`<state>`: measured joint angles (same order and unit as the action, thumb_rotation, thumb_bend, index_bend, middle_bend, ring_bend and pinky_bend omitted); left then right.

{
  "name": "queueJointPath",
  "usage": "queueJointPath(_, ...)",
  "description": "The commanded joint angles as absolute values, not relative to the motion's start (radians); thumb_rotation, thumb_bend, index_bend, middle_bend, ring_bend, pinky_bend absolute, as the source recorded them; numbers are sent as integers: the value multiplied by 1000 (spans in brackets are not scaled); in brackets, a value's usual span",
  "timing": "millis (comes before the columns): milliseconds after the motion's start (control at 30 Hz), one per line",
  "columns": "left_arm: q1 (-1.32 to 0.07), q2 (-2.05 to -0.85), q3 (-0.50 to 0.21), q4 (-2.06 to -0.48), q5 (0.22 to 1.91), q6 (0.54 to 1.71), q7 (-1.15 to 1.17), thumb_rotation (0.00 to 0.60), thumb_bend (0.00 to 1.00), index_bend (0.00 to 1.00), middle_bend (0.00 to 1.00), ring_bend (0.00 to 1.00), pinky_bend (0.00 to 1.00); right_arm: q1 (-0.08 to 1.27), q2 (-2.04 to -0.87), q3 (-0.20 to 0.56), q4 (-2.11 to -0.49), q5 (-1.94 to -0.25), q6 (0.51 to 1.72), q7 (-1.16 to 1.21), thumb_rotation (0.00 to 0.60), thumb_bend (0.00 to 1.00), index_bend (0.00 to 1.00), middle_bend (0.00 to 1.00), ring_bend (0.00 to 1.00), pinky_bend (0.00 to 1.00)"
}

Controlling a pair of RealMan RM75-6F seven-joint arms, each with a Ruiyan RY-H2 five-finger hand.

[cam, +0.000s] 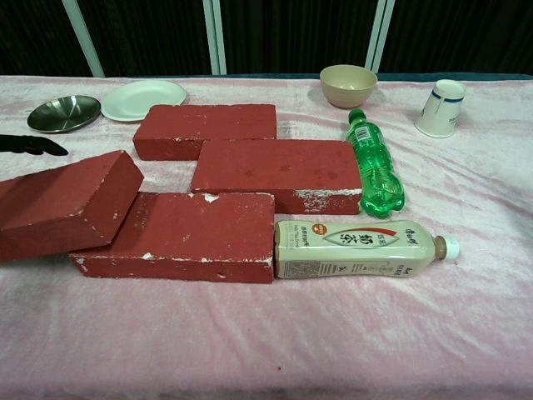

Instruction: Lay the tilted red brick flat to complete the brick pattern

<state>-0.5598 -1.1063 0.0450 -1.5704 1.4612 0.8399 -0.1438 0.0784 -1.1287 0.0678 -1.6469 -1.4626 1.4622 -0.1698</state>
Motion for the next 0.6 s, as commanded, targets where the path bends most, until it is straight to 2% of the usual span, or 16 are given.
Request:
queueJointPath(33,-558,-1105,47,-1578,1452,836,-132,600,0,0,45,0,0,78,-1128,68,-1648,-1460,1460,-169,600,39,0,0,0,78)
queueJointPath(367,-559,-1128,37,-1577,1410,834,-69,600,2,10,133,0,0,79,-1123,66,-1654,-1453,1451,-170,600,39,0,0,0,78)
queueJointPath(600,-566,-1148,33,-1570,1378,819,-16,600,47,87,159,0,0,81,-1117,63,-1662,-1446,1439,-171,600,39,0,0,0,78)
